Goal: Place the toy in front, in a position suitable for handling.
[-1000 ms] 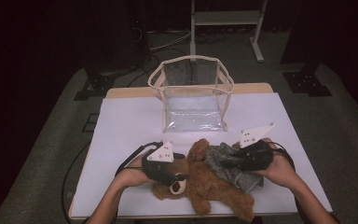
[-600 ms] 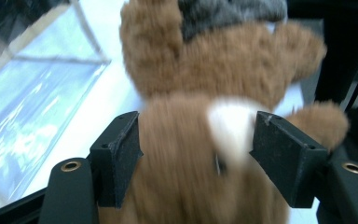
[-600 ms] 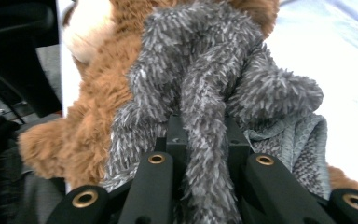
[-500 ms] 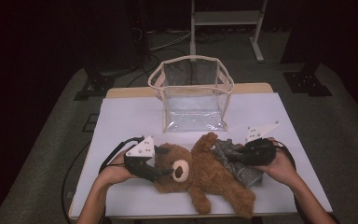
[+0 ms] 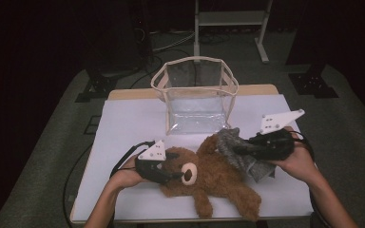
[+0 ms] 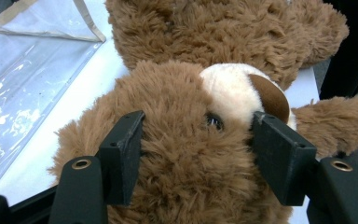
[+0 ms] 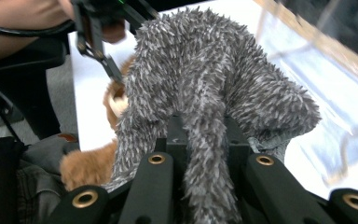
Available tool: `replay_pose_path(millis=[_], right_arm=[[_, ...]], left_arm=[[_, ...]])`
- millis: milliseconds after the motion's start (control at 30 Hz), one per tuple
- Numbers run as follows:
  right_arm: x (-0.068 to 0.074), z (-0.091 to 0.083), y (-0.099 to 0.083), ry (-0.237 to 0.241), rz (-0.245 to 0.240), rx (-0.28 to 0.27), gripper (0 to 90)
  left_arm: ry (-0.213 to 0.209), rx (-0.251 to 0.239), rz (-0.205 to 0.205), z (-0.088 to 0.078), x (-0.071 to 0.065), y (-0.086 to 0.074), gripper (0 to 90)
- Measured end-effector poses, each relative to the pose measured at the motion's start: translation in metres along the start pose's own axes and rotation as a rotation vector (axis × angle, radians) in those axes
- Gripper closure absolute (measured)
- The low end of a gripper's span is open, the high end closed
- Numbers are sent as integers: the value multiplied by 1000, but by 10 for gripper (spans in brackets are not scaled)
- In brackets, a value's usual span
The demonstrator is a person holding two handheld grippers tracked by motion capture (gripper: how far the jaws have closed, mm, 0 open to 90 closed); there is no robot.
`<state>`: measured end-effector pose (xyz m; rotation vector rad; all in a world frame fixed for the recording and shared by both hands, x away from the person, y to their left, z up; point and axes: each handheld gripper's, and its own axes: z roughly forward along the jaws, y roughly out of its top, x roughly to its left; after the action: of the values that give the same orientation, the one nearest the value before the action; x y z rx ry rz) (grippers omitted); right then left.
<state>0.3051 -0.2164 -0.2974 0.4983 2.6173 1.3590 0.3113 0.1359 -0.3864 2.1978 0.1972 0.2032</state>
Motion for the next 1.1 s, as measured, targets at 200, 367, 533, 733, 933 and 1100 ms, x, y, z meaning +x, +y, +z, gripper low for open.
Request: replay_pose_path(millis=[200, 367, 533, 733, 933, 1100], right_arm=[[0, 54, 34, 62, -62, 79, 771], [-17, 115, 29, 90, -46, 216, 770], [-34, 121, 6, 86, 29, 256, 771], [-44, 90, -13, 26, 101, 233, 772], [-27, 68, -12, 59, 75, 158, 770], [-6, 58, -16, 78, 33, 147, 769]], left_arm=[[-2, 0, -1, 0, -1, 1, 370], [-7, 10, 16, -1, -3, -1, 370], [-7, 4, 14, -2, -3, -2, 372], [-5, 9, 21, -1, -4, 0, 370], [0, 0, 5, 0, -2, -1, 367], [13, -5, -10, 0, 0, -1, 366]])
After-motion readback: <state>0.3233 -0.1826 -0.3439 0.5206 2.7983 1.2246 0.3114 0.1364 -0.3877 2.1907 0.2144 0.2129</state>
